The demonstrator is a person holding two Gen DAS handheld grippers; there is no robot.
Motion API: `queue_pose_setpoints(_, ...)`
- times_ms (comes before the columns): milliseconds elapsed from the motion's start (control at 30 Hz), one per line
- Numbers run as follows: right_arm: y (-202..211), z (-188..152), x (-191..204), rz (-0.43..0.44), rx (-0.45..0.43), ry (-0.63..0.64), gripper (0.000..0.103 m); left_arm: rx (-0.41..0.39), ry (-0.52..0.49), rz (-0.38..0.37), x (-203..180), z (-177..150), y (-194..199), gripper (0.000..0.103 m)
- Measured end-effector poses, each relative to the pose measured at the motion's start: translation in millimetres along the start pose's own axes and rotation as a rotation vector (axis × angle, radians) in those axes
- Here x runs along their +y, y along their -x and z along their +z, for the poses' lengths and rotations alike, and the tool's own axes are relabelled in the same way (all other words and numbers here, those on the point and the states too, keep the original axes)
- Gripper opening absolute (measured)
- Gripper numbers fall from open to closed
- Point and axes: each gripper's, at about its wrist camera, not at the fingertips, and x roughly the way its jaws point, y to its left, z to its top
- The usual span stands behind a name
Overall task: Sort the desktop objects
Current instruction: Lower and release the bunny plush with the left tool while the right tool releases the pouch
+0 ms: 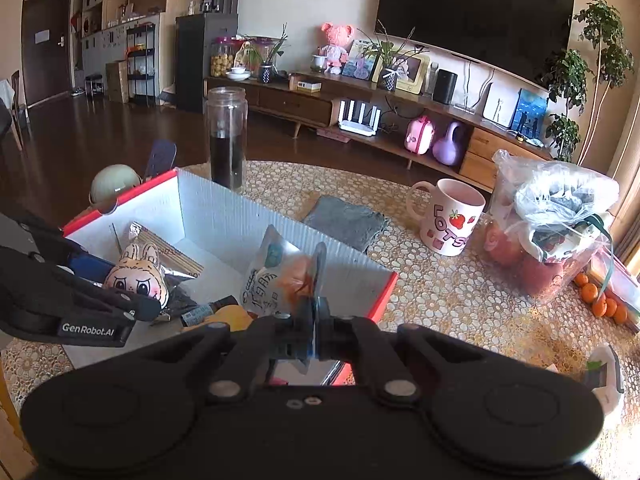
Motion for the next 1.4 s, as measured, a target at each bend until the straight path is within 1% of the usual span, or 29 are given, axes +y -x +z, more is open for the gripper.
queue_pose_setpoints(167, -13.4, -2.8, 13.9, -0.031, 0.024, 0.055, 0.001, 0.038, -0.017, 0.002, -5.9, 0.6, -11.0, 0.039)
queue_pose_setpoints(267, -23.7, -3.6, 20.3, -0.049, 0.038, 0.085, 0.001, 0.061, -0.01, 0.005, -8.4, 0.3, -16.4, 0.039)
queue_pose_setpoints(367, -29.4, -4.5, 25.4, -0.073, 0.037, 0.113, 0.001, 0.08, 0.001, 0.019, -11.1, -0.3, -21.5, 0.039)
queue_pose_setpoints(567, -35.9, -7.2, 30.4, -0.091, 0.033, 0.163, 0.001, 0.093, 0.02, 0.046, -17.9, -1.0, -26.8, 0.04)
queue_pose_setpoints(800, -36.2, -9.2, 24.1, -0.066, 0.038, 0.155, 0.002, 0.101, 0.048, 0.061, -22.6, -7.5, -33.6, 0.04)
queue_pose_setpoints(867, -34.0, -10.8, 23.8, -0.057, 0.037, 0.158, 0.004, 0.102, 0.056, 0.062, -24.7, -10.8, -35.2, 0.044)
queue_pose_setpoints(933, -31.6, -12.4, 24.0, -0.04, 0.038, 0.158, 0.005, 0.092, 0.057, 0.064, -28.1, -14.2, -34.9, 0.06)
queue_pose_setpoints(1000, -28.8, -14.5, 24.5, -0.026, 0.039, 0.16, 0.007, 0.082, 0.041, 0.072, -32.8, -16.5, -33.8, 0.064)
queue_pose_setpoints(1067, -26.6, -16.2, 23.8, -0.011, 0.045, 0.154, 0.008, 0.074, 0.032, 0.077, -36.3, -18.4, -32.3, 0.065)
queue_pose_setpoints(1100, -25.3, -17.1, 23.2, -0.003, 0.045, 0.147, 0.009, 0.071, 0.033, 0.079, -37.0, -19.2, -31.3, 0.066)
queue_pose_setpoints(1167, -22.2, -18.3, 22.1, 0.008, 0.045, 0.143, 0.018, 0.062, 0.041, 0.085, -37.7, -20.1, -29.2, 0.069)
queue_pose_setpoints(1200, -21.3, -18.9, 21.3, 0.013, 0.048, 0.144, 0.021, 0.059, 0.043, 0.086, -38.0, -20.5, -28.3, 0.071)
queue_pose_setpoints(1267, -18.3, -19.5, 18.3, 0.025, 0.05, 0.134, 0.032, 0.053, 0.048, 0.094, -38.2, -21.4, -26.0, 0.073)
queue_pose_setpoints(1333, -13.8, -20.3, 15.6, 0.027, 0.045, 0.118, 0.038, 0.05, 0.057, 0.097, -38.5, -23.2, -24.1, 0.074)
queue_pose_setpoints(1400, -9.8, -20.7, 11.9, 0.045, 0.048, 0.108, 0.039, 0.042, 0.054, 0.107, -40.3, -24.9, -21.6, 0.075)
